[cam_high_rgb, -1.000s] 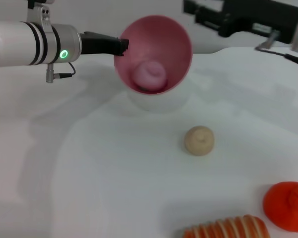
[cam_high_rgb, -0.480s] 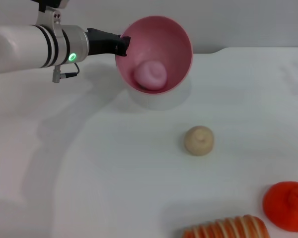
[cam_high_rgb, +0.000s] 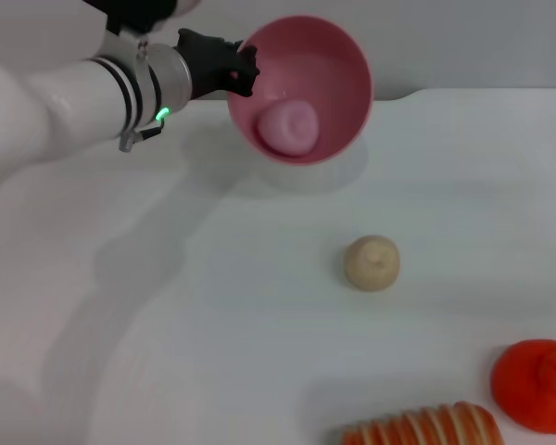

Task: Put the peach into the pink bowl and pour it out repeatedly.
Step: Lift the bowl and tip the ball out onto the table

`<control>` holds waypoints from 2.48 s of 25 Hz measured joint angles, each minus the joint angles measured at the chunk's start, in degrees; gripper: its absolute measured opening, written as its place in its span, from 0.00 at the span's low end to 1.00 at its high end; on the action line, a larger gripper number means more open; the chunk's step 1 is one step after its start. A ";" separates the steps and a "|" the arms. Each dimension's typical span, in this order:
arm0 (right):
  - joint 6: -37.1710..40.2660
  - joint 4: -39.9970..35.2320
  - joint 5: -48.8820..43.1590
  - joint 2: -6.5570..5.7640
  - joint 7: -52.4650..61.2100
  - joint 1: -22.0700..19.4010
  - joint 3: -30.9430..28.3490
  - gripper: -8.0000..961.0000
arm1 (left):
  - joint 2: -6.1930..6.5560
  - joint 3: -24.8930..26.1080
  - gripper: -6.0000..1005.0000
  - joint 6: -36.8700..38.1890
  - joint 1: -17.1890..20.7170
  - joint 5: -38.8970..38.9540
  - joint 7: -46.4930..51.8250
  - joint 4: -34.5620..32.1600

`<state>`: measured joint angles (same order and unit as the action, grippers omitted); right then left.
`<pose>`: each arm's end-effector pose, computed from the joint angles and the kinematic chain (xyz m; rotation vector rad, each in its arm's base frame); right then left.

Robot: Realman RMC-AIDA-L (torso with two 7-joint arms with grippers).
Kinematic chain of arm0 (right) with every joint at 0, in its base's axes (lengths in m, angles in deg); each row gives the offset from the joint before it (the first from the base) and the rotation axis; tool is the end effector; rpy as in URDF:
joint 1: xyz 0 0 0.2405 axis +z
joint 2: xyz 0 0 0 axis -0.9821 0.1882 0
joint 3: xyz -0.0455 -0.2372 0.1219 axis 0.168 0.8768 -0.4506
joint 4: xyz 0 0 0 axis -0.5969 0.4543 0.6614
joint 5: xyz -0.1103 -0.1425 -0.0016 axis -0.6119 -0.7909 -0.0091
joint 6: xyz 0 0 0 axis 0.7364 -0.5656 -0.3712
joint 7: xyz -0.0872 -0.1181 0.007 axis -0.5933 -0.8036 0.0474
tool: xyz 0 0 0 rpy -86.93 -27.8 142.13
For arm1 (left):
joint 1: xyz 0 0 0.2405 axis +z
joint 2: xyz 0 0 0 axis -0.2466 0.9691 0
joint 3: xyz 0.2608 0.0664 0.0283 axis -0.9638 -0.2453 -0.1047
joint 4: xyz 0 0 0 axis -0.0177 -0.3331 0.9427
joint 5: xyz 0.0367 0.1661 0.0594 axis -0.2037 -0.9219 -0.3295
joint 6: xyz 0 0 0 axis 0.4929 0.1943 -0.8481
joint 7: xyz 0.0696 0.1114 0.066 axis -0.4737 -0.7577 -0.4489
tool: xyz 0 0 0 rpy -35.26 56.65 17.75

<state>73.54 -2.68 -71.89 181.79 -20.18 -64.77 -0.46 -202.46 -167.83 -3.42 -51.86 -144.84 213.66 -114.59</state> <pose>0.3055 0.3169 0.1096 -1.6293 0.5783 1.1247 -0.1687 0.4279 -0.0455 -2.1880 -0.5131 -0.3036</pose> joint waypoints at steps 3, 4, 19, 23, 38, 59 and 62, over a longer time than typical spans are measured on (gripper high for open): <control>-0.06 0.06 0.04 -0.01 -0.12 0.05 -0.25 0.49 | 0.00 -5.47 0.05 -6.95 2.44 0.21 0.14 -2.39; -0.10 0.07 0.05 -0.01 -0.12 0.05 -0.24 0.49 | 0.00 -7.36 0.05 -9.63 3.33 0.23 0.21 -3.09; -0.35 1.67 -0.23 -0.02 -0.18 2.00 -0.26 0.48 | 0.23 -26.17 0.05 -42.64 6.29 -3.41 12.45 1.84; -0.43 1.76 -0.31 0.00 -0.18 2.21 -0.15 0.48 | 0.25 -28.41 0.05 -49.38 6.40 -8.51 22.30 4.10; -0.55 2.77 -0.37 -0.09 -0.18 2.54 -0.26 0.48 | 0.38 -34.48 0.05 -62.07 7.88 -13.26 35.62 4.93; -0.54 3.16 -0.37 0.08 -0.18 2.54 -0.03 0.47 | 0.30 -37.56 0.05 -76.80 11.07 -13.29 35.80 5.29; -0.55 3.19 -0.37 0.08 -0.18 2.57 -0.15 0.47 | 0.28 -37.99 0.05 -78.31 11.10 -13.29 35.86 5.25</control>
<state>72.99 0.52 -72.26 181.87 -20.36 -62.20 -0.61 -202.18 -205.82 -81.73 -40.76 -158.13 249.53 -109.34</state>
